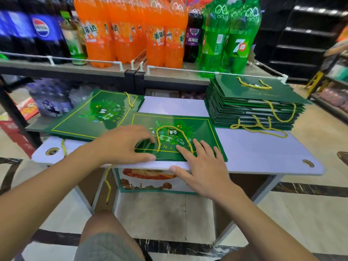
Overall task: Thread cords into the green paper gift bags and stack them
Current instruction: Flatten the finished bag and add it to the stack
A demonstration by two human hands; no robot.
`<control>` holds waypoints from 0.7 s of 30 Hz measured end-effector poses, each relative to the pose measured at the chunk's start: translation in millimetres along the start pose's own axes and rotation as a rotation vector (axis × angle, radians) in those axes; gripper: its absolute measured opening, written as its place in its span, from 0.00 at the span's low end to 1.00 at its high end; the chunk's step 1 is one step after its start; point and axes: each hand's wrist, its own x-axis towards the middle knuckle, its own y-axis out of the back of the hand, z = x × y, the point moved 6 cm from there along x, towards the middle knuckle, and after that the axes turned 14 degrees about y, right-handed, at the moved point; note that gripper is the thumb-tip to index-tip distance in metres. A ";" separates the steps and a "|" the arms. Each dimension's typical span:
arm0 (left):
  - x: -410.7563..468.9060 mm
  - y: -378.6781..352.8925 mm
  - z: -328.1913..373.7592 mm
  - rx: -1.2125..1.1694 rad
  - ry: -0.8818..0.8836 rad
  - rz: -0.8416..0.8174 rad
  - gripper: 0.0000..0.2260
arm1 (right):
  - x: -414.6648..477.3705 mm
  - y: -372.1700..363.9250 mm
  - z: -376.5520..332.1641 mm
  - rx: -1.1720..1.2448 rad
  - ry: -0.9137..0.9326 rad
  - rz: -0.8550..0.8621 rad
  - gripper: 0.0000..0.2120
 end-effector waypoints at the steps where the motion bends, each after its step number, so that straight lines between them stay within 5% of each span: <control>1: -10.2 -3.6 -0.5 0.062 -0.012 -0.031 0.34 | -0.1 4.0 -0.3 -0.001 0.001 0.002 0.42; 3: -24.0 -9.0 0.6 0.151 -0.037 -0.066 0.40 | -0.3 10.5 -1.2 -0.008 -0.003 0.006 0.43; 7: -36.1 1.0 7.8 0.147 -0.106 0.035 0.29 | 1.0 31.7 -9.9 -0.083 0.032 0.176 0.35; 15: -45.5 86.6 31.9 -0.033 -0.222 0.538 0.15 | 18.6 106.8 -25.0 -0.216 0.231 0.317 0.21; 18: -53.9 117.9 17.3 -0.419 -0.098 0.801 0.22 | 21.7 151.0 -11.1 -0.177 0.239 0.493 0.18; 21: -51.8 114.6 -5.9 -0.936 0.171 0.878 0.33 | 21.3 189.8 6.4 -0.010 0.193 0.665 0.17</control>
